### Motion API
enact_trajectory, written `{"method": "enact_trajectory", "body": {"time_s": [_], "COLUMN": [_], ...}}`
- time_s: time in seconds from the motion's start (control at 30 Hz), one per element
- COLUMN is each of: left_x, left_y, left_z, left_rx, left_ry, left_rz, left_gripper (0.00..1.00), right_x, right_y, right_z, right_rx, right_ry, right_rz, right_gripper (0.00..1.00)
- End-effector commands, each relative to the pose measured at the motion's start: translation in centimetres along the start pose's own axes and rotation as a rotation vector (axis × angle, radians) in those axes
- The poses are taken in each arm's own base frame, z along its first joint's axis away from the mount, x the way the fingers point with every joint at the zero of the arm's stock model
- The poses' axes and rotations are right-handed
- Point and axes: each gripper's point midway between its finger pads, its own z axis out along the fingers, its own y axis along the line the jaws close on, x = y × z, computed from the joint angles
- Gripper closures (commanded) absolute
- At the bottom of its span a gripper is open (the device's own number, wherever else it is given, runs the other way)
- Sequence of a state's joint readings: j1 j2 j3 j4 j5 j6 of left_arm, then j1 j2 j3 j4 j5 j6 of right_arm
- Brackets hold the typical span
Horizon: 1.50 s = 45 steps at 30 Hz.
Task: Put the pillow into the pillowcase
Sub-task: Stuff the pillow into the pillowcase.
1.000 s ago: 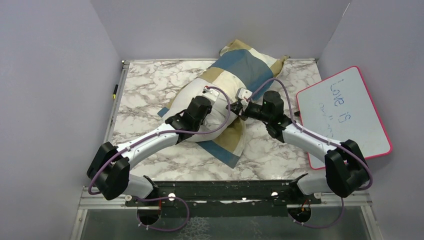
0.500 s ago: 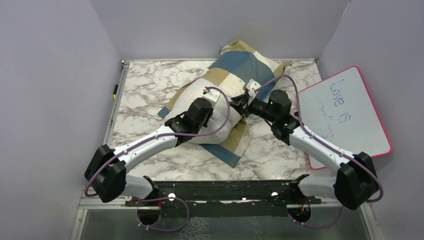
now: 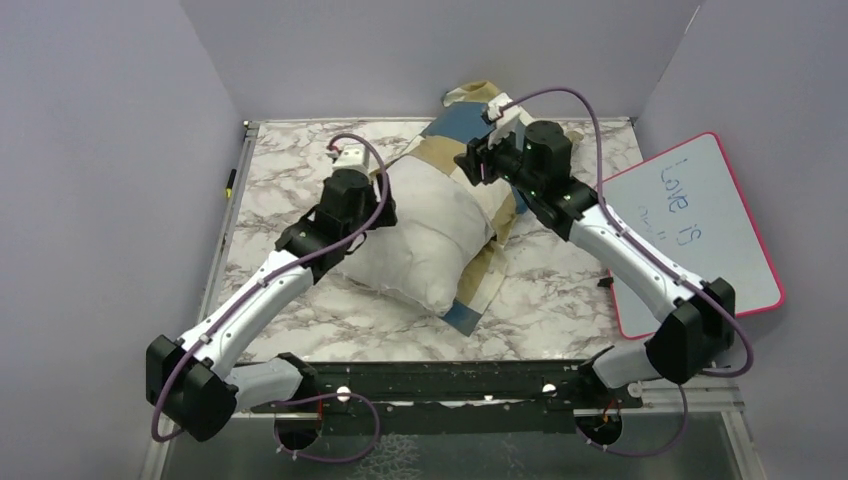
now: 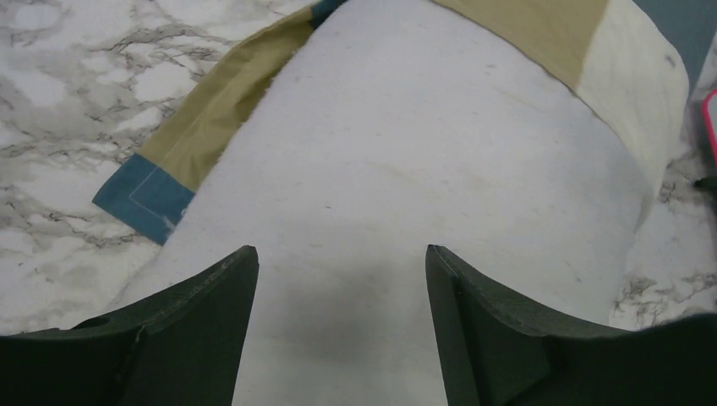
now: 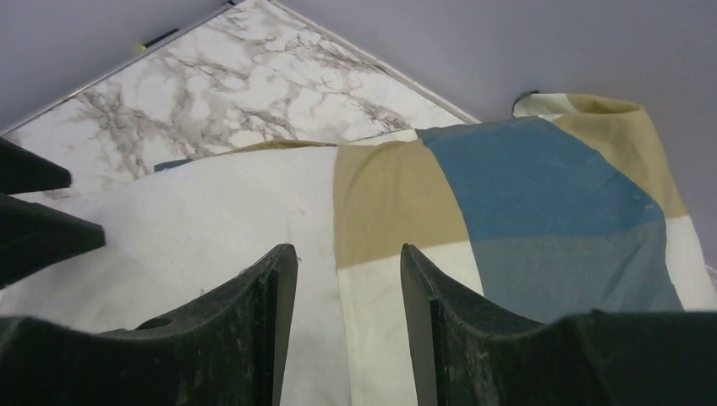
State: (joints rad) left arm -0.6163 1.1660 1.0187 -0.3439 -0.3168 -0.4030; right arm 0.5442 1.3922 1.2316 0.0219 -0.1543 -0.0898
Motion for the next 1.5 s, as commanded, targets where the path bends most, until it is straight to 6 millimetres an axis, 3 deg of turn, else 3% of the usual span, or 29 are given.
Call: {"method": "enact_trajectory", "body": {"time_s": [0.0, 0.13, 0.37, 0.43, 0.5, 0.6, 0.73, 0.87, 0.97, 1.07, 1.3, 1.4, 1.47], "left_x": [0.6, 2.7, 10.3, 11.5, 12.2, 12.2, 12.0, 12.0, 11.9, 11.3, 7.2, 5.3, 4.7], "left_y": [2.4, 4.6, 5.0, 5.0, 4.6, 4.2, 4.5, 4.6, 4.4, 3.9, 3.2, 3.0, 3.1], "left_z": [-0.1, 1.2, 3.5, 4.1, 4.4, 4.4, 4.1, 3.9, 3.8, 3.9, 4.2, 4.1, 3.9], "left_rx": [0.025, 0.042, 0.065, 0.078, 0.106, 0.144, 0.148, 0.153, 0.160, 0.186, 0.197, 0.193, 0.189], "left_ry": [0.085, 0.115, 0.286, 0.304, 0.301, 0.267, 0.221, 0.209, 0.206, 0.186, 0.100, 0.065, 0.050], "left_rz": [-0.212, -0.273, -0.280, -0.290, -0.304, -0.309, -0.283, -0.281, -0.291, -0.303, -0.279, -0.269, -0.265], "left_gripper": [0.24, 0.22, 0.20, 0.26, 0.44, 0.79, 1.00, 1.00, 1.00, 1.00, 1.00, 1.00, 1.00], "right_x": [1.3, 2.3, 4.9, 6.0, 7.0, 8.0, 9.6, 10.9, 10.2, 8.8, 5.7, 4.6, 3.8], "right_y": [-0.1, -0.3, 0.7, 0.8, 1.1, 1.9, 1.6, 0.2, 0.2, 2.5, 11.8, 14.6, 15.1], "right_z": [2.8, 5.8, 10.2, 11.6, 12.9, 14.3, 15.9, 16.7, 17.2, 17.7, 16.0, 14.1, 13.3], "right_rx": [-0.037, -0.046, -0.077, -0.067, -0.072, -0.080, -0.029, 0.058, 0.084, 0.012, -0.239, -0.338, -0.338], "right_ry": [0.109, 0.190, 0.239, 0.264, 0.290, 0.316, 0.367, 0.422, 0.401, 0.349, 0.285, 0.243, 0.218], "right_rz": [-0.072, -0.141, -0.248, -0.293, -0.329, -0.369, -0.453, -0.522, -0.561, -0.590, -0.461, -0.367, -0.369], "right_gripper": [0.47, 0.47, 0.44, 0.43, 0.42, 0.42, 0.41, 0.46, 0.70, 0.98, 1.00, 1.00, 1.00]}}
